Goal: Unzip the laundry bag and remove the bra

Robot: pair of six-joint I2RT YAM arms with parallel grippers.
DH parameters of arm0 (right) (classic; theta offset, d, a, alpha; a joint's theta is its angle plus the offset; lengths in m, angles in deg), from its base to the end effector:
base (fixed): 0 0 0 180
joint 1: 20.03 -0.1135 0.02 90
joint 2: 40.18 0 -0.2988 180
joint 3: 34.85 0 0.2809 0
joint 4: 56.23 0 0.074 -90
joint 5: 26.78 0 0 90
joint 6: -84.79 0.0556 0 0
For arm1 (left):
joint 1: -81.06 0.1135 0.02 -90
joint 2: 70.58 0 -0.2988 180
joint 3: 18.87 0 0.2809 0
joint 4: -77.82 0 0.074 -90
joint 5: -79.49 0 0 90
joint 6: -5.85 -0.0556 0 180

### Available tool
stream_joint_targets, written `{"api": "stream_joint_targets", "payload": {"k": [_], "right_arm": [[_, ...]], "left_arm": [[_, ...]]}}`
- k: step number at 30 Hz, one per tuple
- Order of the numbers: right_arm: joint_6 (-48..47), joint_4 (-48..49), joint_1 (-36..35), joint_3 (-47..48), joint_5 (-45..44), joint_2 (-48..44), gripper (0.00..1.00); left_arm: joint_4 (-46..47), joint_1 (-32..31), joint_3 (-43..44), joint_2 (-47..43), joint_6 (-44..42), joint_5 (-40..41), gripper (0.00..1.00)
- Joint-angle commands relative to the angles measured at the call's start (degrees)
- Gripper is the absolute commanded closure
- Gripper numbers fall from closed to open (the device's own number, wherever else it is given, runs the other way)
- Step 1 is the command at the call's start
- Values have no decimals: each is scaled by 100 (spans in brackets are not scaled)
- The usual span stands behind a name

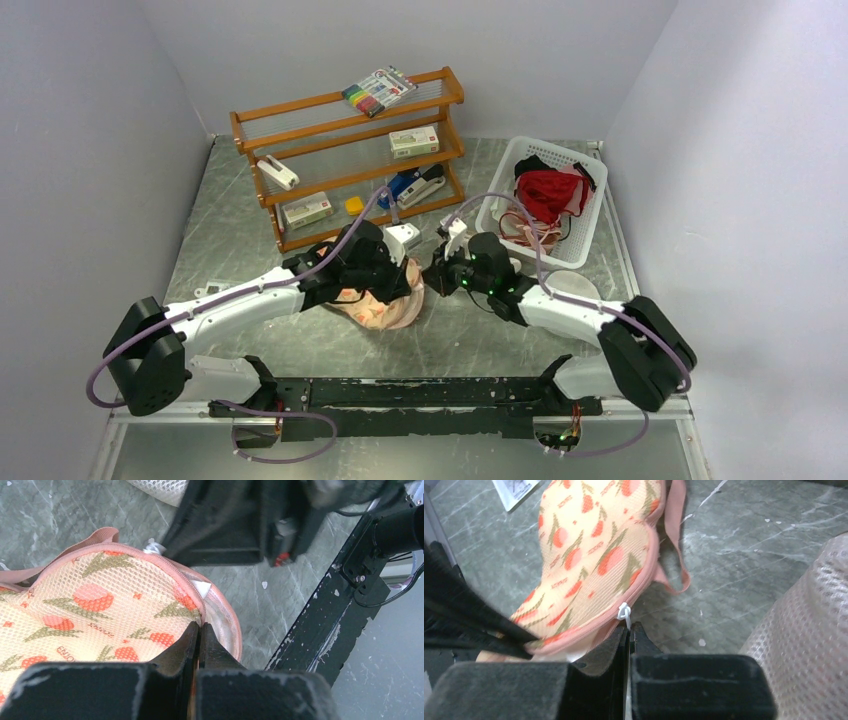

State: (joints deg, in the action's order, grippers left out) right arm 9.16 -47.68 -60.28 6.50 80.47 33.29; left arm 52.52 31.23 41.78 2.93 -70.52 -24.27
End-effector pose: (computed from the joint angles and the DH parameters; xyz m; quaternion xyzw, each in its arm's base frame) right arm 0.2102 0.1996 0.1998 -0.2653 0.7878 0.3600 0.4237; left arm 0.1897 -0.2452 0.2584 0.3272 0.8325 -0.3199 0.3124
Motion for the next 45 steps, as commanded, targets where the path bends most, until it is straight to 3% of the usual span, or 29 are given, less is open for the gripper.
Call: {"api": "stream_joint_targets", "payload": {"k": [1, 9, 16, 23, 25, 30, 33, 37, 45], "right_arm": [[161, 759, 296, 352, 66, 547, 100], [630, 1456, 562, 562, 661, 1118, 100], [533, 1362, 571, -173, 558, 192, 100], [656, 1183, 559, -710, 596, -853, 100], [647, 1094, 551, -768, 711, -1016, 100], [620, 1050, 501, -928, 1099, -1076, 100], [657, 1133, 373, -973, 1231, -991, 100], [798, 1308, 221, -1002, 1275, -915, 100], [853, 1363, 133, -964, 1251, -895, 100]], "left_arm": [[-183, -140, 172, -114, -59, -160, 93], [8, -253, -57, -15, 252, -92, 93], [383, -276, -280, 179, 443, 113, 89], [-64, -245, 95, 525, -109, 591, 91], [-231, -245, 218, 524, -328, 542, 83], [-262, -243, 144, 73, -511, 75, 50], [-8, -239, -7, -298, -288, -70, 40], [299, -239, -45, -464, 54, 68, 38], [-131, -243, 459, 62, -29, 285, 42]]}}
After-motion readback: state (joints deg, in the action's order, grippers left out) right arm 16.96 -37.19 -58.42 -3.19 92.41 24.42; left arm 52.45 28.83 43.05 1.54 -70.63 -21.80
